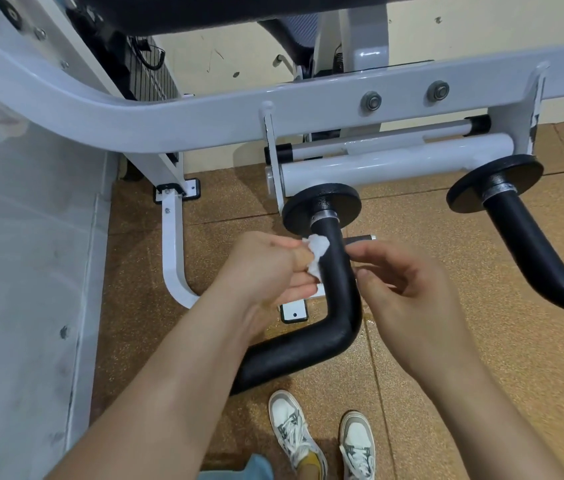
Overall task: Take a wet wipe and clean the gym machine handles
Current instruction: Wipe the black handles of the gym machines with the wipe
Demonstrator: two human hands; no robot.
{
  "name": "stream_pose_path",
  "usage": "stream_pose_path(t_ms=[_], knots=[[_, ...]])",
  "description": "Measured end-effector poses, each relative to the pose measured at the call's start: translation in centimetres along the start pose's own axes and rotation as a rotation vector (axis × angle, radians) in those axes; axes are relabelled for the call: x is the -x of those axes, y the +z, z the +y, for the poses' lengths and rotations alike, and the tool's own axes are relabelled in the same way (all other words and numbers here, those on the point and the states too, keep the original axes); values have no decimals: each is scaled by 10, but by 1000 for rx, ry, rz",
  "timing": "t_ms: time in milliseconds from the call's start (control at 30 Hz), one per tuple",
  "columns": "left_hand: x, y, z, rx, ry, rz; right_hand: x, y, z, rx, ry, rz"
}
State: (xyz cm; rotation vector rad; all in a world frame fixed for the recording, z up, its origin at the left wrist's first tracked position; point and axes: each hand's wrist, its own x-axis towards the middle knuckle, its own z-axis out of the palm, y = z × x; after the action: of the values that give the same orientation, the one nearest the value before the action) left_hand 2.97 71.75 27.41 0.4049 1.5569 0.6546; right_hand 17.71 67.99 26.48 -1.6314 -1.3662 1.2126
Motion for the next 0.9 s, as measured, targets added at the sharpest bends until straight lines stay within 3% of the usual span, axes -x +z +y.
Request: stream_pose_path(t_ms=[167, 333, 500, 667, 800, 900], knots=[[2, 15, 5, 248, -18, 52, -2, 4, -5, 29, 25, 30], [3, 9, -4, 150, -30, -7, -1, -1, -9, 41, -14, -30], [6, 14, -5, 372, 8, 62, 2, -1, -5, 8, -18, 0], [5, 6, -2, -66, 165, 125, 6, -3, -4, -1, -20, 21], [7, 14, 0, -88, 240, 195, 8, -3, -8, 40, -21, 19], [13, 11, -12, -237, 306, 170, 8, -4, -7, 47, 4, 1]])
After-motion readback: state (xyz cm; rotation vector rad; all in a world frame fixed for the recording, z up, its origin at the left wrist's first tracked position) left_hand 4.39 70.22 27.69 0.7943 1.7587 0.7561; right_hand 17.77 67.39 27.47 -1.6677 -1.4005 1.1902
